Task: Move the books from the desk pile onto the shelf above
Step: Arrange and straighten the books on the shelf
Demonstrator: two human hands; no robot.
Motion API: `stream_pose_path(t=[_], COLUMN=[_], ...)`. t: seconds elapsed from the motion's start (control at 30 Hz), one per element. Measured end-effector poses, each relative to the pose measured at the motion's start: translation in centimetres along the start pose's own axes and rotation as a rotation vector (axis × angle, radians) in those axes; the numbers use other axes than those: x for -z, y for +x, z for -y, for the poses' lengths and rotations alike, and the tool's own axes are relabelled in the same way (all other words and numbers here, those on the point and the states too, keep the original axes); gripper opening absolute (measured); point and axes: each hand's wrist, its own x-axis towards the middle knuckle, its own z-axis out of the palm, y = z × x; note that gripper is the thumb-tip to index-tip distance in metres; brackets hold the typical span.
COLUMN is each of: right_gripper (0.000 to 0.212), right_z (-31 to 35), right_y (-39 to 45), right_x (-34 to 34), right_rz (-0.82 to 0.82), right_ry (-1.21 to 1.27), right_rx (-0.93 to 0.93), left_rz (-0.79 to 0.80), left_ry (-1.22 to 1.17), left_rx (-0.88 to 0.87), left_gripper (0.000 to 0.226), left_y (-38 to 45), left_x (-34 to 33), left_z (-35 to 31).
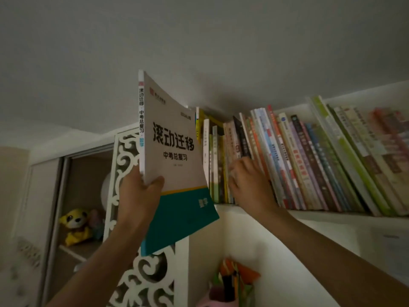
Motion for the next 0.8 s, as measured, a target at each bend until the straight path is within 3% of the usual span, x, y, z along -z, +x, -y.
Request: stream_pose_path(t=[0.13,0.3,0.43,0.5,0.6,0.8], right_gripper=[0.024,0.057,0.056,0.047,0.053,0.054], right_z=[0.8,0.6,0.8,1.6,2.4,1.2], right_y=[2.7,5.9,6.8,7.5,8.3,8.0], right_x=[-5.4,-9.3,-10.2,-11.1,-12.8,-13.5], right_rz=[0.107,0.296,0.105,0.117,0.212,0.132], right_ry=[-0.129,-0.381,-0.275,-0.313,-0.420,-0.486], right_rx=[0.181,0.303,0.267,0.343,0.350,0.371], left_rz=[0.047,0.080,0.090,0.090,0.086,0.129], left_ry=[0.024,0.035,0.014,0.018,0.020,-0.072], left_rx=[0.033,0.025,0.005,0.002,0.006,0.077], left_gripper=[0.021,0.018,0.018,0.018,0.018,0.018], left_y=[2.6,5.6,7.1,7.9,8.9,9.7], left_x=[1.0,2.5,4.0,4.6,5.2,5.5], left_z=[2.8,5.0,5.8,6.2,6.6,7.4])
